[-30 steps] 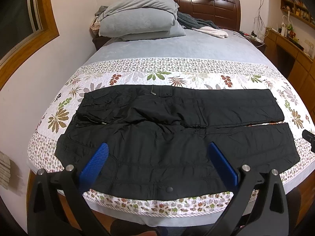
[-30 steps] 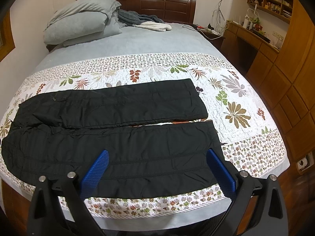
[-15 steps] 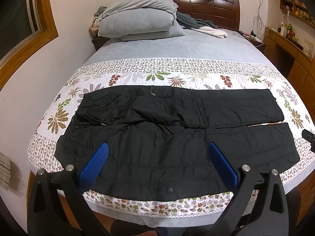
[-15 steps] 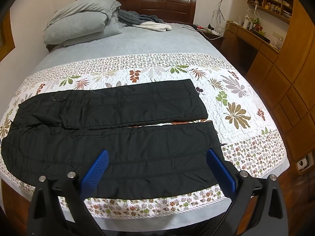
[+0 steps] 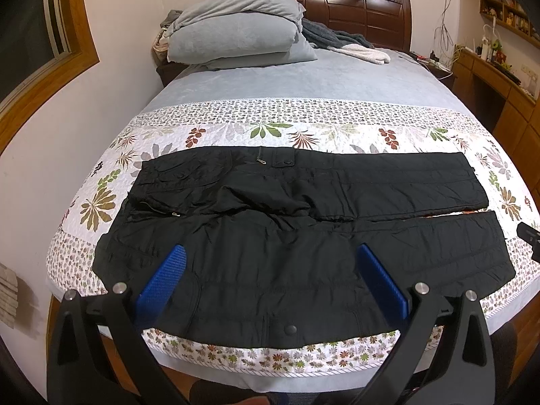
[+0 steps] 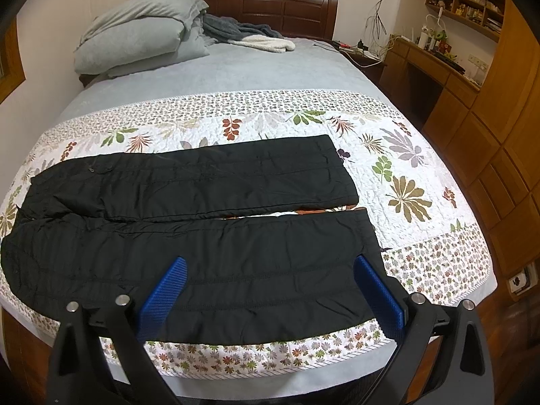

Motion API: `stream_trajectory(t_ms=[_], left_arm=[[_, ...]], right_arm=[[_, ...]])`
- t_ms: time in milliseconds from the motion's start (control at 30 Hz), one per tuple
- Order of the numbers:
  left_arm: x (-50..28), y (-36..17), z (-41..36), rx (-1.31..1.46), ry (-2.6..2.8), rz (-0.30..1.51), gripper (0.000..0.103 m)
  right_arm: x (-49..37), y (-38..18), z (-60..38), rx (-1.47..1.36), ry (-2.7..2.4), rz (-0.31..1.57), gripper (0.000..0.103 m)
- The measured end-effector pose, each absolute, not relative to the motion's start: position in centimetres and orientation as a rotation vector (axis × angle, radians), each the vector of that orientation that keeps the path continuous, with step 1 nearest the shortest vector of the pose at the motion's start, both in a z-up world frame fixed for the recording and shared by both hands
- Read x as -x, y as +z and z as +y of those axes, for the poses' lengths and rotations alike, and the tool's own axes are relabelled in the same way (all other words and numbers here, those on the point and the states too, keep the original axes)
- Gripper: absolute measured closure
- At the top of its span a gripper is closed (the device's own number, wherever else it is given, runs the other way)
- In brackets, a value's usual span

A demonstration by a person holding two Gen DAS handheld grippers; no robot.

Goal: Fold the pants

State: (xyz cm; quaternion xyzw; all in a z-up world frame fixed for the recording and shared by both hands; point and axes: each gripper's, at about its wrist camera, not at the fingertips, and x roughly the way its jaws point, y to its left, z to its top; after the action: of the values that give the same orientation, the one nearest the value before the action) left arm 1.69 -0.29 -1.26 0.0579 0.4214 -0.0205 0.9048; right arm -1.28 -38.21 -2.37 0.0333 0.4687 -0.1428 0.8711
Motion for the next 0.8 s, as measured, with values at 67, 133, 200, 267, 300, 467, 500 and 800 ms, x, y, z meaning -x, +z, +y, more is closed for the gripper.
stream_trajectory(t_ms=[67,133,200,267,300,467,500,800], left_arm=[[-1.8,-1.4,-0.3,-0.121,-0.041,0.874,0.002],[-1.9,-1.5,-0.3,-0.121,-0.041,0.878,0.002],[-2.0,-1.7,-0.3,-0.122,-0.041,0.881,0.002],[-2.4,-1.9,-0.2,-0.123,-0.048,0.887,0.002],[-2.6,-2.0,-0.2,-0.120,-0.055,0.892,0.002],[-5.4,-2.5,0.2,-0.038,-0.231,0.966,0.002],[-6.1,-2.6,0.2,-0.033,-0.246,0.975,0.002],[-22.3,-6.0,-1.4,-0.118,-0.421,1.128,0.002]], right_arm=[[1.2,-2.4,-38.2,-0.071,-0.297,0.981,0.003],[1.2,-2.5,-38.3,-0.071,-0.297,0.984,0.003],[1.1,-2.7,-38.3,-0.068,-0.297,0.986,0.003],[0.9,-2.7,-38.5,-0.061,-0.296,0.984,0.003],[0.8,-2.8,-38.7,-0.059,-0.294,0.982,0.003],[-1.4,-2.8,-41.6,-0.094,-0.238,0.987,0.003],[-2.0,-2.7,-42.6,-0.108,-0.230,0.985,0.003],[-15.0,-7.5,-55.5,-0.081,-0.134,1.134,0.003]])
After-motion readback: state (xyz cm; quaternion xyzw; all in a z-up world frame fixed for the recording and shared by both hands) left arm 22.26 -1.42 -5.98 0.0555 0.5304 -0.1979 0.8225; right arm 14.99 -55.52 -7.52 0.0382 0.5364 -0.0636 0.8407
